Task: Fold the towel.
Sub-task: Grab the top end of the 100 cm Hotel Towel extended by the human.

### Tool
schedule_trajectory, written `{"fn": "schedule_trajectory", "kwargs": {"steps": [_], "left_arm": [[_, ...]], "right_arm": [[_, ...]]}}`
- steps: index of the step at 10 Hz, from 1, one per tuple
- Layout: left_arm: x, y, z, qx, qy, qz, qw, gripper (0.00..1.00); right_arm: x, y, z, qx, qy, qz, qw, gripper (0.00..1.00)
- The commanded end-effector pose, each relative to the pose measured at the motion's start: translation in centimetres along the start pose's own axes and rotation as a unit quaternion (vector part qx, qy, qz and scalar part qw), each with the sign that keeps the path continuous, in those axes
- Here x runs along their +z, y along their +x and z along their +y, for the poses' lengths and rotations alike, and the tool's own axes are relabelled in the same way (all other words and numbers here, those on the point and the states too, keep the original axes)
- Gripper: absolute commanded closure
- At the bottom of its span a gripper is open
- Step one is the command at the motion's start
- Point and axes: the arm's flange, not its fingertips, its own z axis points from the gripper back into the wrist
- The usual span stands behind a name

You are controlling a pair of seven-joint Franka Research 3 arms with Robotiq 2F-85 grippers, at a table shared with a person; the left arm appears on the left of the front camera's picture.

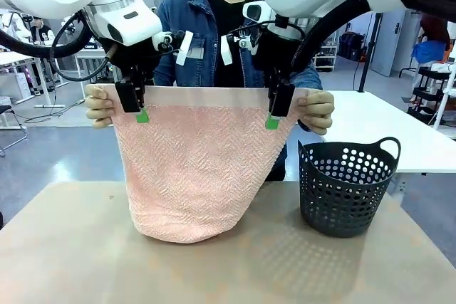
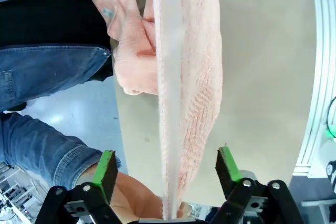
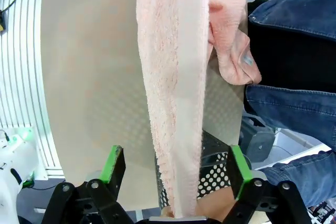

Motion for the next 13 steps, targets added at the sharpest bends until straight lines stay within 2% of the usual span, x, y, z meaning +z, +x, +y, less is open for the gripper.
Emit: {"fn": "schedule_trajectory", "kwargs": {"steps": [1, 2, 3, 4, 5, 6, 7, 11, 12, 13], "left_arm": [[0.4, -0.1, 0.4, 0.016, -0.003, 0.012, 1.000, 0.60], [0.6, -0.4, 0.4, 0.024, -0.005, 0.011, 1.000, 0.93], [0.7, -0.7, 0.4, 0.029, -0.007, 0.014, 0.999, 1.00], [0.7, -0.8, 0.3, 0.029, -0.007, 0.013, 0.999, 1.00], [0.8, -0.8, 0.2, 0.029, -0.008, 0.012, 0.999, 0.88], [0.9, -0.8, 0.2, 0.028, -0.009, 0.011, 1.000, 0.98], [0.9, -0.8, 0.0, 0.028, -0.009, 0.011, 1.000, 1.00], [0.7, -0.9, -0.6, 0.028, -0.010, 0.013, 0.999, 1.00], [0.4, -1.3, -0.8, 0.044, -0.007, 0.012, 0.999, 1.00], [-0.4, -2.2, -1.5, 0.040, -0.006, -0.003, 0.999, 1.00]], "right_arm": [[0.1, -0.2, 0.0, -0.013, -0.006, -0.003, 1.000, 0.58], [0.0, -0.2, -0.1, -0.014, -0.005, -0.002, 1.000, 0.68], [0.0, -0.2, -0.1, -0.015, -0.005, -0.001, 1.000, 0.64], [0.0, -0.2, -0.1, -0.015, -0.005, -0.001, 1.000, 1.00], [0.1, -0.3, -0.1, -0.016, -0.005, 0.000, 1.000, 1.00], [0.1, -0.3, 0.0, -0.018, -0.006, 0.000, 1.000, 1.00], [0.2, -0.4, 0.0, -0.021, -0.008, -0.001, 1.000, 0.97], [0.3, -0.8, 0.3, -0.026, -0.011, -0.010, 1.000, 1.00], [0.1, -1.1, 0.4, -0.035, -0.008, -0.018, 0.999, 1.00], [-0.5, -2.1, 1.0, -0.038, 0.004, -0.013, 0.999, 1.00]]}}
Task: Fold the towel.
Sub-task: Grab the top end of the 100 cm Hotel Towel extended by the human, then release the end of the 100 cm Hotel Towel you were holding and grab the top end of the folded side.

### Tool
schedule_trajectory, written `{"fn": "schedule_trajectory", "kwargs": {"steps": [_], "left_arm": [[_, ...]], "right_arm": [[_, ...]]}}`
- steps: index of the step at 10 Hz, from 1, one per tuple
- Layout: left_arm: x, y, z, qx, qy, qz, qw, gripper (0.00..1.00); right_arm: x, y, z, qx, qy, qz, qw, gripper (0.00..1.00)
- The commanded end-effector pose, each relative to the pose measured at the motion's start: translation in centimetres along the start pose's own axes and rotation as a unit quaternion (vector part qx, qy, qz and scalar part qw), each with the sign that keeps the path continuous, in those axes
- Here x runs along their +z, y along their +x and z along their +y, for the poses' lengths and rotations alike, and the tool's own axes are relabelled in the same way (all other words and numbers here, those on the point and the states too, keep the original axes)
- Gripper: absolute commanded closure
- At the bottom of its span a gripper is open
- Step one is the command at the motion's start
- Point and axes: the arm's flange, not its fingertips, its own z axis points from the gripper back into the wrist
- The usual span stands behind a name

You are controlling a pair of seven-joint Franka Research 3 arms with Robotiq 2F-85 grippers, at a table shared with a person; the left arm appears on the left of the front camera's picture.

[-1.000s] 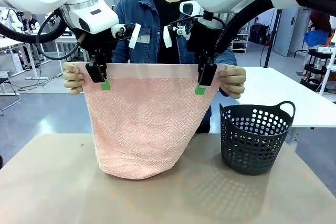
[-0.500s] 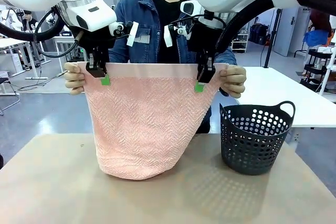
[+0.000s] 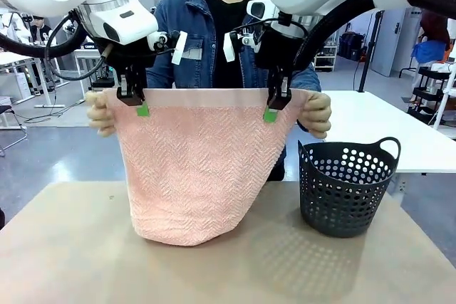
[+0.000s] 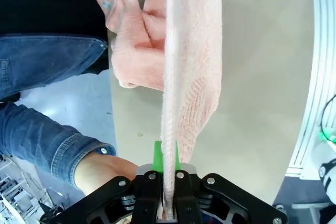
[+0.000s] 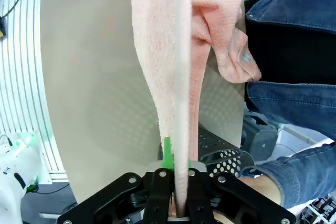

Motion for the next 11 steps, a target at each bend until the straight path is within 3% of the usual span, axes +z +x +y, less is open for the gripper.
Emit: {"fn": "schedule_trajectory", "kwargs": {"steps": [1, 11], "left_arm": [[0.28, 0.21, 0.24, -0.003, 0.002, 0.001, 1.000, 1.00], [0.28, 0.21, 0.24, -0.003, 0.002, 0.001, 1.000, 1.00]], "right_arm": [[0.27, 0.20, -0.09, 0.004, -0.005, 0.002, 1.000, 1.00], [0.27, 0.20, -0.09, 0.004, -0.005, 0.002, 1.000, 1.00]]}}
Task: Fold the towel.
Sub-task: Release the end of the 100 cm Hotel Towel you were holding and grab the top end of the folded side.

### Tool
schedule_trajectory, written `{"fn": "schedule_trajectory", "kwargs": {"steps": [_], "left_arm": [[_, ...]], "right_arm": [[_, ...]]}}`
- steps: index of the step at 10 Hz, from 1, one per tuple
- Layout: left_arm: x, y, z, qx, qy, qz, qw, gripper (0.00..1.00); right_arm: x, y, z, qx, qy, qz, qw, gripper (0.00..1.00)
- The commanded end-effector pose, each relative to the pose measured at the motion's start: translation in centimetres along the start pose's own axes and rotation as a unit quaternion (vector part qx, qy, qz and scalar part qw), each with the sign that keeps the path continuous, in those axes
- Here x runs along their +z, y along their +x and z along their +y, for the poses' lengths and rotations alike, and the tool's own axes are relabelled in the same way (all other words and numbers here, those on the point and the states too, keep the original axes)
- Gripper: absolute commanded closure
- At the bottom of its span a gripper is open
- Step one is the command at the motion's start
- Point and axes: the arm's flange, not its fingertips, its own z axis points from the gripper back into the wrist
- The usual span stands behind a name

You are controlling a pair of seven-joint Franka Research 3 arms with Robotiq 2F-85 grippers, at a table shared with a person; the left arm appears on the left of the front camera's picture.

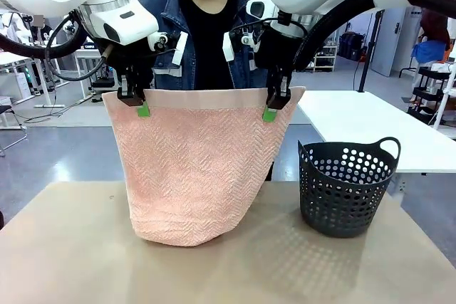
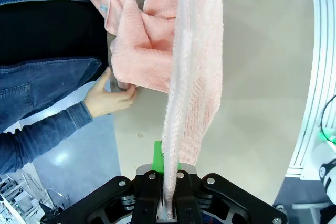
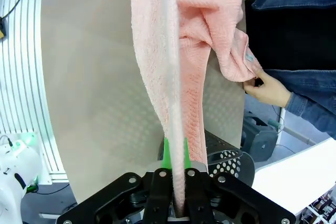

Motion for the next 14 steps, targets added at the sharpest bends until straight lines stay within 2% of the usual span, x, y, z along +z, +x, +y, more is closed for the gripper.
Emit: {"fn": "schedule_trajectory", "kwargs": {"steps": [1, 14], "left_arm": [[0.17, 0.00, 0.21, -0.001, 0.001, 0.002, 1.000, 1.00], [0.17, 0.00, 0.21, -0.001, 0.001, 0.002, 1.000, 1.00]], "right_arm": [[0.04, -0.05, -0.12, 0.001, -0.003, 0.004, 1.000, 1.00], [0.04, -0.05, -0.12, 0.001, -0.003, 0.004, 1.000, 1.00]]}}
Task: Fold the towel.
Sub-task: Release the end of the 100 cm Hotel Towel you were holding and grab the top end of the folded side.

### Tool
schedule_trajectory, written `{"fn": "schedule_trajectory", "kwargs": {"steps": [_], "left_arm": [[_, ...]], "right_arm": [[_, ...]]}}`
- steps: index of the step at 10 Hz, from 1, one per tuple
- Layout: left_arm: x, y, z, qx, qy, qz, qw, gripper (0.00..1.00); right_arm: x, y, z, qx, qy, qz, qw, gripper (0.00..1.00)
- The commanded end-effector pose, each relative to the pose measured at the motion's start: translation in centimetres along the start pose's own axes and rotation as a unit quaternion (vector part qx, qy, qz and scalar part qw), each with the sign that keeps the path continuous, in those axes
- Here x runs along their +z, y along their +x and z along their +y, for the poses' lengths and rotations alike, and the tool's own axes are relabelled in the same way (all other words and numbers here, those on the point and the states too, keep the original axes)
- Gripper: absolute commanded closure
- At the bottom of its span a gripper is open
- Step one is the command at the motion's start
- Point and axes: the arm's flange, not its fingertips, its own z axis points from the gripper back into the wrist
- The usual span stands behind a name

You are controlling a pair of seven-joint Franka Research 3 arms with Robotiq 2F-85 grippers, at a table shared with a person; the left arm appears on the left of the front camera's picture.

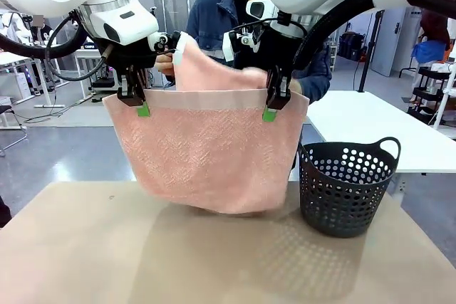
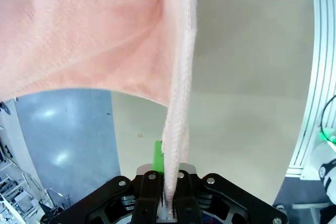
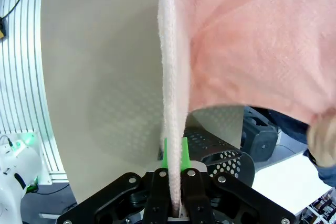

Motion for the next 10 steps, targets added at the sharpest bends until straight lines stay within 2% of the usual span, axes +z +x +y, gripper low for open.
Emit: {"fn": "schedule_trajectory", "kwargs": {"steps": [1, 10], "left_arm": [[0.18, 0.00, 0.21, -0.001, 0.001, 0.002, 1.000, 1.00], [0.18, 0.00, 0.21, -0.001, 0.001, 0.002, 1.000, 1.00]], "right_arm": [[0.09, -0.07, -0.06, 0.001, -0.003, 0.004, 1.000, 1.00], [0.09, -0.07, -0.06, 0.001, -0.003, 0.004, 1.000, 1.00]]}}
